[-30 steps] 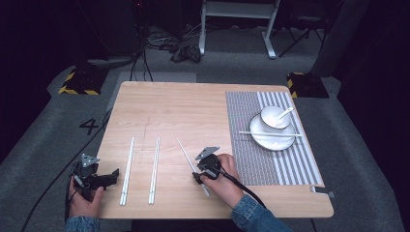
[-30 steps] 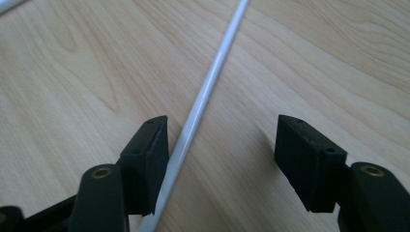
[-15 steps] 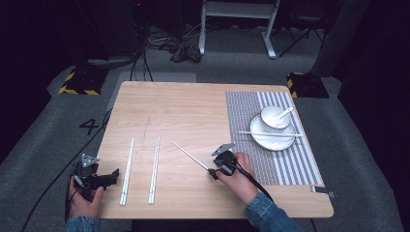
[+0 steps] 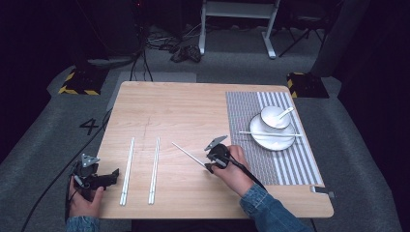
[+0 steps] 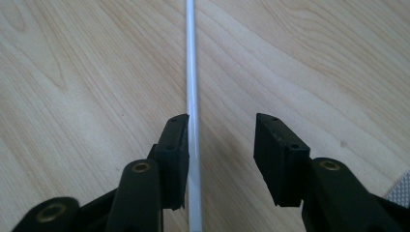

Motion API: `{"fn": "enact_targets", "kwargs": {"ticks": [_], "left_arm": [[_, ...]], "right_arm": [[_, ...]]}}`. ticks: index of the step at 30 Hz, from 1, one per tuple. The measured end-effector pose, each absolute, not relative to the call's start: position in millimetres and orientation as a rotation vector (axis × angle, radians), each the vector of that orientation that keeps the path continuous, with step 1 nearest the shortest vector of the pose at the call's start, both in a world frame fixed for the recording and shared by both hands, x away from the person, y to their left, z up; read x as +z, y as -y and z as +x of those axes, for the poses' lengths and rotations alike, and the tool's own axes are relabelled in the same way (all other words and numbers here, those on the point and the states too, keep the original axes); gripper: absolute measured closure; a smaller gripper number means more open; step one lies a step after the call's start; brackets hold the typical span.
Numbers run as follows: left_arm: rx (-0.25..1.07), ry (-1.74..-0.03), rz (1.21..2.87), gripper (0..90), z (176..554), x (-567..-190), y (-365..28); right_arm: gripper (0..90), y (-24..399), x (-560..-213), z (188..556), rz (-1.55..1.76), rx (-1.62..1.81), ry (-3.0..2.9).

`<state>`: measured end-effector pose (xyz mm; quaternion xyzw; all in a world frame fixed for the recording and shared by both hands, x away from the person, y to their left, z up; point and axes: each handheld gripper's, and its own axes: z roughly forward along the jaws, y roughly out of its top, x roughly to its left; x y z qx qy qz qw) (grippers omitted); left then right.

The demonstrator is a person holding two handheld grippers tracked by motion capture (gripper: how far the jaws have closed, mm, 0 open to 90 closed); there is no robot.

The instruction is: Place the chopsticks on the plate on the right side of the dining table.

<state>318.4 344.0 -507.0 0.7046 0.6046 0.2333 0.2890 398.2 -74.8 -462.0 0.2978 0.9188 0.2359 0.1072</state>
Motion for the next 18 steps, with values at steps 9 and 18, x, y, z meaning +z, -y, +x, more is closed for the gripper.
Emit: {"fn": "enact_targets", "kwargs": {"ticks": [9, 18], "left_arm": [[0.624, -1.614, 1.880, 0.1, 318, -507, -344], [0.622, -1.614, 1.881, 0.1, 319, -507, -344]], "right_arm": [[62.7, 50, -462, 411, 0.809, 0.616, -2.747], [67.9, 33, -458, 421, 0.777, 0.468, -2.811]]}}
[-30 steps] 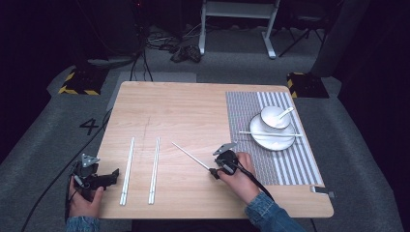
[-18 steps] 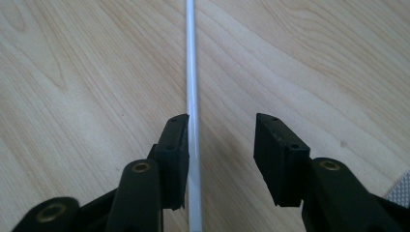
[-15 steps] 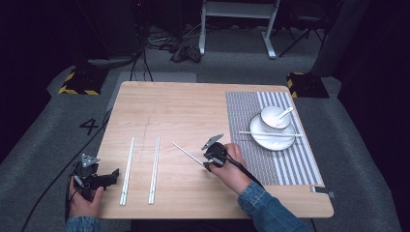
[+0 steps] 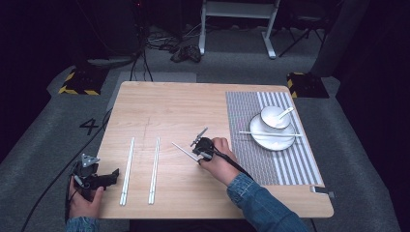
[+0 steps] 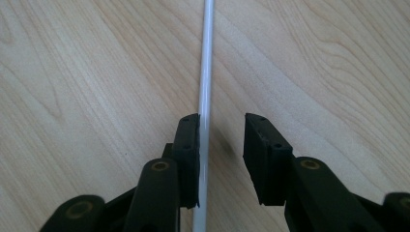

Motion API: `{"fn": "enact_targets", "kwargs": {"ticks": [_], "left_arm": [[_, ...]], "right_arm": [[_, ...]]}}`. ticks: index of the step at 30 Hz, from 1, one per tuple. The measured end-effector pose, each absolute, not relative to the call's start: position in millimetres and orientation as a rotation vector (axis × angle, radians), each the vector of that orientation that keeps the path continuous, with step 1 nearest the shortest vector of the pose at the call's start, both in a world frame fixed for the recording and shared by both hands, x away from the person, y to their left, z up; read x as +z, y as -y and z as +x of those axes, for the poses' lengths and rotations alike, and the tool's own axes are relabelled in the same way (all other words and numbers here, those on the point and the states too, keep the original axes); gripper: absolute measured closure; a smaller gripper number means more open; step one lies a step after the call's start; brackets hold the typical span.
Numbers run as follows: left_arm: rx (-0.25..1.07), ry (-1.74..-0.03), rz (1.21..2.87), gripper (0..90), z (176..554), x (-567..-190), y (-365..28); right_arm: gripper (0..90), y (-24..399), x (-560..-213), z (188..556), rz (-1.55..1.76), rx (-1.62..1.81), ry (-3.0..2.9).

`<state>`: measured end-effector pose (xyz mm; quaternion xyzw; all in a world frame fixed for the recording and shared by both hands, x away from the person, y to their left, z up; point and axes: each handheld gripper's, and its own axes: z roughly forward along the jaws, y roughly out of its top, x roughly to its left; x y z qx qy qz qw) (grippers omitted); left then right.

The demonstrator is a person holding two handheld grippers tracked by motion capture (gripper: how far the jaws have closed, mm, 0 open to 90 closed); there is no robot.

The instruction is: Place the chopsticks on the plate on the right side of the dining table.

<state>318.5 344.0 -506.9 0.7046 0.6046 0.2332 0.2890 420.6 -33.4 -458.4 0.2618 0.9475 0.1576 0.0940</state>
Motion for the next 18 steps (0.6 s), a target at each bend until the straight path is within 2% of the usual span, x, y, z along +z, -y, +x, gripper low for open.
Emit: {"fn": "enact_targets", "kwargs": {"ticks": [11, 18], "left_arm": [[0.620, -1.613, 1.882, 0.1, 319.1, -506.9, -344.2], [0.621, -1.613, 1.881, 0.1, 319.1, -506.9, -344.1]], "right_arm": [[67.6, 23.9, -464.0, 424.9, 0.787, 0.430, -2.821], [76.7, 22.3, -463.9, 428.0, 0.816, 0.433, -2.845]]}}
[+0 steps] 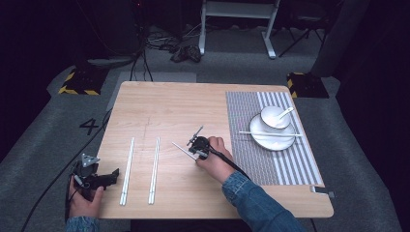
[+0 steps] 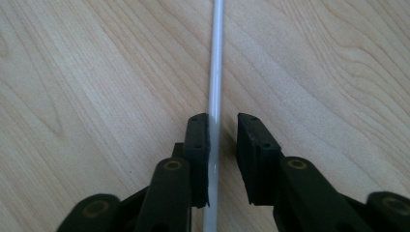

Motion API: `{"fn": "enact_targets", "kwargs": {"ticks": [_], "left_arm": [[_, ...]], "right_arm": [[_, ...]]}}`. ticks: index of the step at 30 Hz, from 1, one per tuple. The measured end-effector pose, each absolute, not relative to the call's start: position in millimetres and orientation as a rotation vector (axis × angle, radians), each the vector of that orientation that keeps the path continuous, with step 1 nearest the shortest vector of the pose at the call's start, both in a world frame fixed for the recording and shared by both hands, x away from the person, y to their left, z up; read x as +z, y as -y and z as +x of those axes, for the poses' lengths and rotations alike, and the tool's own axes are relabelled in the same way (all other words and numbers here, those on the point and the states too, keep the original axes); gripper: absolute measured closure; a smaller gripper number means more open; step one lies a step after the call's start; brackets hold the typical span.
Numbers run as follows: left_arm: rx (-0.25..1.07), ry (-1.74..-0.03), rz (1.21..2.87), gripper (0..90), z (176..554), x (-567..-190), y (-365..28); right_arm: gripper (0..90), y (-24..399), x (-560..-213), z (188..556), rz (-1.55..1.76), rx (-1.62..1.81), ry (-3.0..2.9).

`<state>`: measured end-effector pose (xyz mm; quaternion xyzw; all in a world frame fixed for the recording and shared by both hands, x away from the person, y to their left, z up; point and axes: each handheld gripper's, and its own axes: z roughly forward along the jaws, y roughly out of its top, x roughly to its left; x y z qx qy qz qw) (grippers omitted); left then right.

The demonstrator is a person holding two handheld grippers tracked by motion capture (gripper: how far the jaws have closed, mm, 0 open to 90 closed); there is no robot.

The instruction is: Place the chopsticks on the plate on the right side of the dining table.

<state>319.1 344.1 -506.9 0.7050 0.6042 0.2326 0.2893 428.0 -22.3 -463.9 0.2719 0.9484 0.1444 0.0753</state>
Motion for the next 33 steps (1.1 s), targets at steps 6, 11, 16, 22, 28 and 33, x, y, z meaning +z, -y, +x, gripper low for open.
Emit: {"fn": "enact_targets", "kwargs": {"ticks": [6, 11, 16, 22, 28, 33], "left_arm": [[0.621, -1.612, 1.882, 0.1, 319.0, -506.9, -344.1], [0.621, -1.612, 1.882, 0.1, 319.0, -507.0, -344.1], [0.622, -1.612, 1.882, 0.1, 319.0, -506.9, -344.2], [0.621, -1.612, 1.881, 0.1, 319.0, -507.0, -344.1], [0.622, -1.612, 1.882, 0.1, 319.0, -507.0, -344.2], [0.621, -1.612, 1.882, 0.1, 319.0, -506.9, -344.1]], "right_arm": [[84.5, 18.2, -463.6, 431.6, 0.855, 0.418, -2.867], [84.6, 19.6, -463.9, 434.2, 0.881, 0.432, -2.876], [85.3, 21.6, -462.3, 433.2, 0.918, 0.360, -2.881], [84.6, 26.3, -461.5, 432.9, 0.983, 0.335, -2.893], [84.2, 25.4, -461.9, 433.6, 0.990, 0.338, -2.894], [85.5, 25.2, -461.6, 433.4, 0.977, 0.335, -2.894]]}}
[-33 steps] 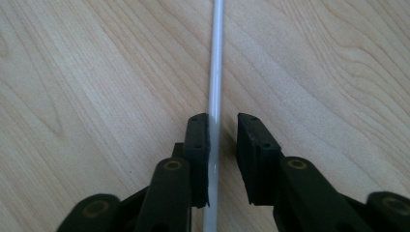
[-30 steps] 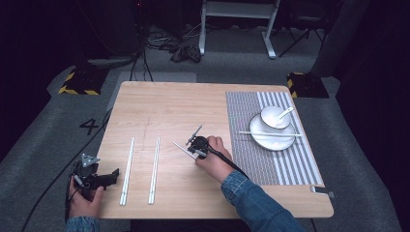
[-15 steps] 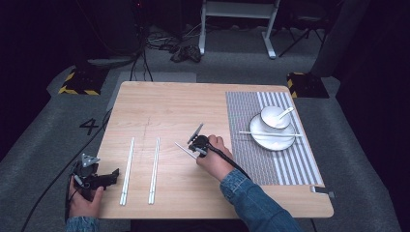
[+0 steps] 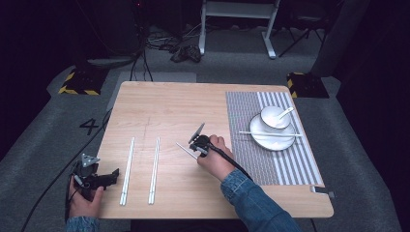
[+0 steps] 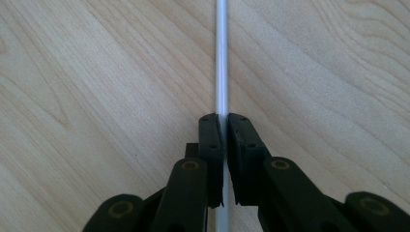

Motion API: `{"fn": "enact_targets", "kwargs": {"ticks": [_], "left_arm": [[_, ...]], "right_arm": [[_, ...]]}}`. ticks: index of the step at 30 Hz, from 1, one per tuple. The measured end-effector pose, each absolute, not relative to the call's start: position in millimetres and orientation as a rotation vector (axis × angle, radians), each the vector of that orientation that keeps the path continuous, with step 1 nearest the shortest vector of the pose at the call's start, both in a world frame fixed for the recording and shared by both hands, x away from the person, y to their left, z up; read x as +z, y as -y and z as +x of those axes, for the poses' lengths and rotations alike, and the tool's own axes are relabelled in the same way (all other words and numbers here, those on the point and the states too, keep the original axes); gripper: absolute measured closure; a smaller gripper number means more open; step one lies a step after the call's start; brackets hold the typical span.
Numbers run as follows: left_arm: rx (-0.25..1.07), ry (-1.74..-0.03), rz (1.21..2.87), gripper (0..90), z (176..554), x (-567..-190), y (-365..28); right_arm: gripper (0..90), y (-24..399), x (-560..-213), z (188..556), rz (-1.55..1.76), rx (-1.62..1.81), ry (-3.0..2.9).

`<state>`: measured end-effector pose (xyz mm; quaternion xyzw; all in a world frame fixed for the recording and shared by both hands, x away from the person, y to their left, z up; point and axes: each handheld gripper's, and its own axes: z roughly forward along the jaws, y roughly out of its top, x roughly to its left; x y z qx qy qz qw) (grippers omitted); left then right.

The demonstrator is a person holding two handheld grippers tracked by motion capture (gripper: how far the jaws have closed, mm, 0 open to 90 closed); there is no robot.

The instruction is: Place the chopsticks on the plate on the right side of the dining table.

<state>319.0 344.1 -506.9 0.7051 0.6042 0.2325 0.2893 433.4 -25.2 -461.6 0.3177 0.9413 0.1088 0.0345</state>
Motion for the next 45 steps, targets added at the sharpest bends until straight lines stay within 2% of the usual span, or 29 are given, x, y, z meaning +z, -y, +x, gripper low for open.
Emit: {"fn": "enact_targets", "kwargs": {"ticks": [9, 22, 45], "left_arm": [[0.620, -1.611, 1.883, 0.1, 319, -507, -344], [0.620, -1.611, 1.883, 0.1, 319, -507, -344], [0.619, -1.609, 1.887, 0.0, 320, -507, -345]], "right_arm": [[85.7, 37, -461, 427, 1.005, 0.476, -2.850], [85.7, 66, -428, 415, 0.980, 0.677, -2.748], [85.8, 131, -380, 412, 1.050, 0.695, -2.580]]}}
